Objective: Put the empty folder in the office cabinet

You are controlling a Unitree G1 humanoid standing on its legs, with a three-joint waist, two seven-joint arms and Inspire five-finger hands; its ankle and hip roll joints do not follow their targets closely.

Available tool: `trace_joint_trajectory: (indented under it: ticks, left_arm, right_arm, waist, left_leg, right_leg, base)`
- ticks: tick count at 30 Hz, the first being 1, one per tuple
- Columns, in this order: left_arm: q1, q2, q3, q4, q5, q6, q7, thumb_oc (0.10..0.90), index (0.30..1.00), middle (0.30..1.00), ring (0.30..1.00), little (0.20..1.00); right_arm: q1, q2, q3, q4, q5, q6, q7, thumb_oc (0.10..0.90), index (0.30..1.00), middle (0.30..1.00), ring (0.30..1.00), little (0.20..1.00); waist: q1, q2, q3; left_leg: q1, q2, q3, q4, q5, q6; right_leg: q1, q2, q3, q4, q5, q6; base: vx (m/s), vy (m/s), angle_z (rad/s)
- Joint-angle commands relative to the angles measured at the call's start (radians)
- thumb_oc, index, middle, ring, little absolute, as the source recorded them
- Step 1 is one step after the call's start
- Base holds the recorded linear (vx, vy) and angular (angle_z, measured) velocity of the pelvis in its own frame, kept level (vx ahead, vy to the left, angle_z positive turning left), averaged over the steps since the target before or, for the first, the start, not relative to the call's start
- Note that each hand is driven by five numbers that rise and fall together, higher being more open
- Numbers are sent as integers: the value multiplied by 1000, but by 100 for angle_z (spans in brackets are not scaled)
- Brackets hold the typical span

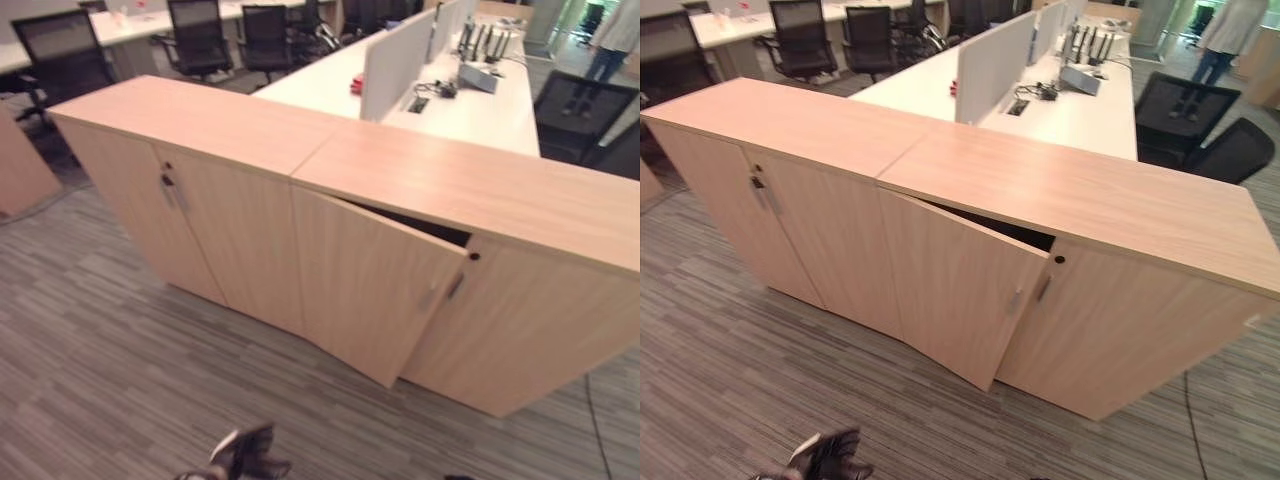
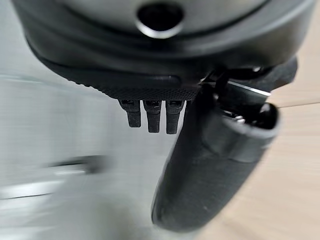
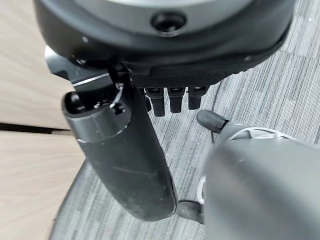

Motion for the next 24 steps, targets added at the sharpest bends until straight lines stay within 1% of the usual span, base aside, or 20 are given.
trace_joint_trajectory:
  ticks: [1, 2, 3, 4, 5, 7, 9, 10, 12, 13, 14, 15, 16, 18, 19, 20, 21, 22, 23, 24]
  left_arm:
    - [-13, -26, -56, 35, 204, -24, 98, 800, 900, 900, 900, 900]
    - [-13, -26, -56, 35, 204, -24, 98, 800, 900, 900, 900, 900]
    - [5, -16, -58, 3, 233, -46, 146, 800, 900, 900, 900, 900]
    - [17, -9, -37, -26, 212, -55, 163, 800, 900, 900, 900, 900]
    - [18, -9, -37, -27, 212, -55, 162, 800, 900, 900, 900, 900]
    - [28, -4, -1, -38, 186, -67, 195, 800, 900, 900, 900, 900]
    - [29, -6, 53, 7, 149, -57, 225, 800, 900, 900, 900, 900]
    - [28, -8, 63, 21, 143, -55, 236, 800, 900, 900, 900, 900]
    - [27, -13, 60, 21, 144, -56, 239, 800, 900, 900, 900, 900]
    - [20, -21, 34, 11, 156, -60, 239, 800, 900, 900, 900, 900]
    - [19, -21, 34, 11, 156, -60, 239, 800, 900, 900, 900, 900]
    - [13, -24, 18, 4, 161, -62, 239, 800, 900, 900, 900, 900]
    - [-4, -28, -21, -17, 168, -64, 236, 800, 900, 900, 900, 900]
    - [-23, -33, -52, -38, 163, -65, 230, 800, 900, 900, 900, 900]
    - [-23, -33, -52, -38, 163, -65, 230, 800, 900, 900, 900, 900]
    - [-29, -37, -60, -45, 158, -65, 225, 800, 900, 900, 900, 900]
    - [-44, -43, -70, -63, 143, -68, 219, 800, 900, 900, 900, 900]
    - [-45, -43, -70, -63, 143, -68, 219, 800, 900, 900, 900, 900]
    - [-72, -47, -96, -95, 128, -78, 218, 800, 900, 900, 900, 900]
    - [-72, -44, -99, -98, 130, -80, 222, 800, 900, 900, 900, 900]
  right_arm:
    - [32, -57, 64, 7, -31, -18, -3, 800, 900, 900, 900, 900]
    - [32, -57, 64, 7, -31, -18, -3, 800, 900, 900, 900, 900]
    - [42, -54, 72, -4, -16, -31, -10, 800, 900, 900, 900, 900]
    - [44, -56, 72, -10, 4, -38, -15, 800, 900, 900, 900, 900]
    - [44, -56, 72, -10, 5, -38, -15, 800, 900, 900, 900, 900]
    - [42, -51, 75, -21, 19, -49, -28, 800, 900, 900, 900, 900]
    - [48, -48, 77, -32, 31, -60, -34, 800, 900, 900, 900, 900]
    - [50, -47, 81, -36, 29, -63, -37, 800, 900, 900, 900, 900]
    - [51, -46, 87, -43, 28, -64, -38, 800, 900, 900, 900, 900]
    - [44, -46, 102, -58, 33, -70, -44, 800, 900, 900, 900, 900]
    - [43, -46, 101, -58, 33, -70, -44, 800, 900, 900, 900, 900]
    - [38, -45, 107, -64, 35, -70, -45, 800, 900, 900, 900, 900]
    - [30, -52, 124, -72, 32, -68, -49, 800, 900, 900, 900, 900]
    - [27, -56, 140, -75, 22, -67, -51, 800, 900, 900, 900, 900]
    - [27, -56, 140, -75, 22, -67, -51, 800, 900, 900, 900, 900]
    - [26, -60, 144, -73, 14, -65, -52, 800, 900, 900, 900, 900]
    - [26, -70, 152, -67, -7, -61, -57, 800, 900, 900, 900, 900]
    - [25, -70, 152, -66, -7, -61, -57, 800, 900, 900, 900, 900]
    - [14, -88, 161, -69, -29, -58, -63, 800, 900, 900, 900, 900]
    - [9, -89, 164, -70, -34, -60, -66, 800, 900, 900, 900, 900]
  waist:
    - [-16, 3, -60]
    - [-16, 3, -60]
    - [-20, 1, -58]
    - [-15, 1, -53]
    - [-16, 1, -53]
    - [-9, -3, -41]
    - [-5, -11, -28]
    - [-5, -14, -24]
    - [-6, -16, -20]
    - [-10, -21, -8]
    - [-10, -20, -7]
    - [-13, -22, 0]
    - [-20, -24, 18]
    - [-28, -26, 35]
    - [-29, -25, 35]
    - [-31, -23, 43]
    - [-31, -14, 61]
    - [-31, -13, 61]
    - [-27, -8, 74]
    - [-26, -11, 70]
  left_leg:
    - [-15, 69, -28, -9, -89, -49]
    - [-15, 70, -28, -9, -89, -49]
    - [-14, 83, -22, -8, -90, -54]
    - [-13, 95, -19, -5, -89, -62]
    - [-13, 95, -18, -5, -90, -62]
    - [-15, 106, -19, 3, -90, -69]
    - [-17, 120, -19, 32, -100, -79]
    - [-17, 123, -18, 47, -106, -83]
    - [-22, 125, -15, 72, -116, -87]
    - [-32, 128, -8, 124, -133, -94]
    - [-32, 128, -7, 128, -135, -95]
    - [-40, 129, -5, 161, -146, -97]
    - [-64, 123, 5, 239, -167, -102]
    - [-102, 121, 13, 338, -183, -108]
    - [-106, 122, 12, 346, -187, -108]
    - [-122, 124, 12, 390, -183, -112]
    - [-150, 122, 2, 458, -153, -117]
    - [-152, 123, 1, 461, -154, -117]
    - [-232, 70, -60, 453, -124, -110]
    - [-246, 53, -71, 447, -133, -104]
  right_leg:
    - [-133, 103, 60, -2, 30, -41]
    - [-133, 103, 61, -2, 30, -41]
    - [-140, 132, 73, -2, 13, -53]
    - [-143, 144, 73, -2, 7, -58]
    - [-142, 145, 73, -2, 7, -59]
    - [-139, 161, 70, -2, -4, -67]
    - [-129, 180, 64, -2, -23, -77]
    - [-124, 184, 63, -2, -28, -81]
    - [-119, 187, 64, -2, -34, -86]
    - [-109, 195, 69, -2, -41, -98]
    - [-108, 195, 69, -2, -41, -98]
    - [-104, 198, 70, -2, -44, -103]
    - [-94, 204, 72, -2, -51, -117]
    - [-80, 210, 73, -2, -64, -134]
    - [-80, 211, 72, -2, -64, -134]
    - [-72, 217, 74, -2, -72, -142]
    - [-57, 223, 73, -2, -83, -152]
    - [-57, 224, 72, -2, -83, -153]
    - [-68, 227, 84, -2, -74, -151]
    - [-76, 225, 89, -2, -67, -149]
  base:
    - [76, -119, -8]
    - [81, -138, -17]
    - [72, -132, -27]
    - [72, -133, -27]
    - [27, -92, -25]
    - [22, -105, -18]
    - [65, -183, -11]
    - [85, -178, 1]
    - [61, -108, 6]
    - [47, -88, 8]
    - [72, -133, 6]
    - [38, -110, 4]
    - [56, -145, -3]
    - [35, -108, -3]
    - [21, -61, -4]
    - [20, -56, -7]
    - [21, -57, 0]
    - [-23, -26, 4]
    - [-30, 14, -2]
    - [-25, 18, -7]
